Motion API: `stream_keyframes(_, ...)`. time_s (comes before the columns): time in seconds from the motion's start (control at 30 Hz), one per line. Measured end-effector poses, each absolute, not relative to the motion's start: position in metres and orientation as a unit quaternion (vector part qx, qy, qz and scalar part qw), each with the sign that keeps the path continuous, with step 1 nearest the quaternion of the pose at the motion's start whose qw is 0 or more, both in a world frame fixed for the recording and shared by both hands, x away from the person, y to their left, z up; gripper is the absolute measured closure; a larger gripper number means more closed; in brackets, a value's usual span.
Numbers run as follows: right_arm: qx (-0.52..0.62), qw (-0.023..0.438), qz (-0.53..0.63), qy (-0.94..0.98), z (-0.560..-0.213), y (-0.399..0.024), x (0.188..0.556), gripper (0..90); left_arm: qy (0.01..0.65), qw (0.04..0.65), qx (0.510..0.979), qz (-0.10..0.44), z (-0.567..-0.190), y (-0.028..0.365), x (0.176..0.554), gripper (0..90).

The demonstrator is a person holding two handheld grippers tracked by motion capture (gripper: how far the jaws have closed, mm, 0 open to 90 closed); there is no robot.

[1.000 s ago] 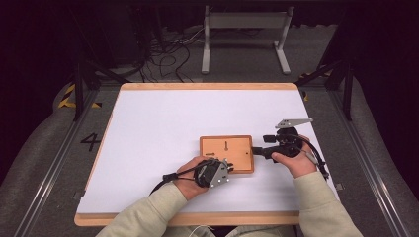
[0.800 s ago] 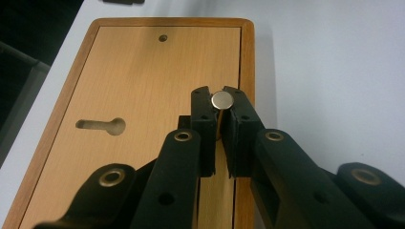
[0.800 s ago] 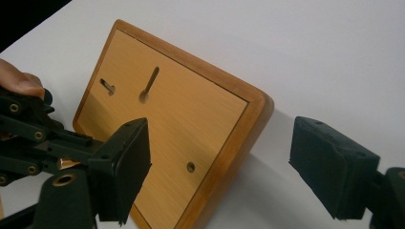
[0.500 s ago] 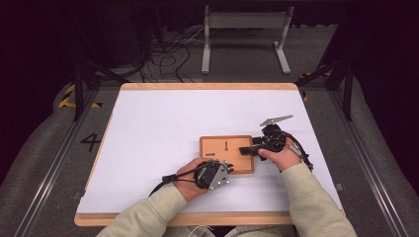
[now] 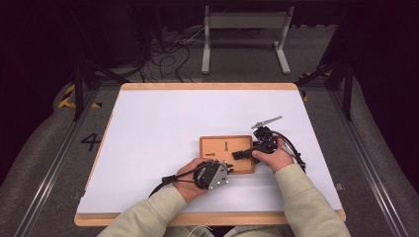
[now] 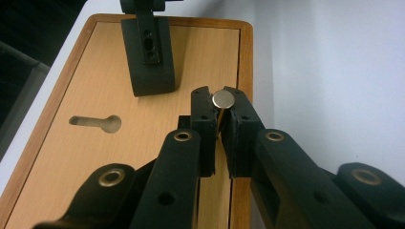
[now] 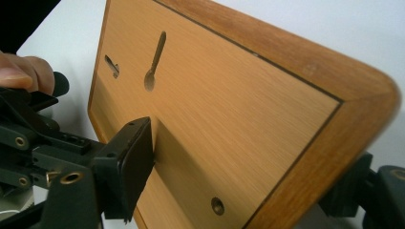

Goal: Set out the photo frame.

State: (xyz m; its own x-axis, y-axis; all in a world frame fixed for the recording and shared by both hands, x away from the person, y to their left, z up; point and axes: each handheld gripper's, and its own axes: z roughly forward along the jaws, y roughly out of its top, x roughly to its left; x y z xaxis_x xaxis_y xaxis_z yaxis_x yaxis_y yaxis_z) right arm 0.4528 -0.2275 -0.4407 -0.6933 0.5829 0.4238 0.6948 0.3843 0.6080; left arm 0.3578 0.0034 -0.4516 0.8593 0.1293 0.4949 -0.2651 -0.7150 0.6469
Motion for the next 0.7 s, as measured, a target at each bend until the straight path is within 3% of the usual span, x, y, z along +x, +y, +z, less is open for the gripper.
stream_keyframes(0.13,-0.383,0.077,-0.4,-0.829,-0.441,-0.23,0.453,27.5,-0.018,0.383,0.894,0.231,-0.449,0.005,0.36,81.5)
stream_keyframes(0.37,-0.364,0.066,-0.405,-0.836,-0.434,-0.233,0.447,33.7,0.036,0.394,0.897,0.197,-0.437,0.022,0.362,56.5)
stream_keyframes(0.7,-0.328,0.034,-0.416,-0.847,-0.424,-0.237,0.432,40.3,0.093,0.447,0.876,0.155,-0.42,0.07,0.356,47.3)
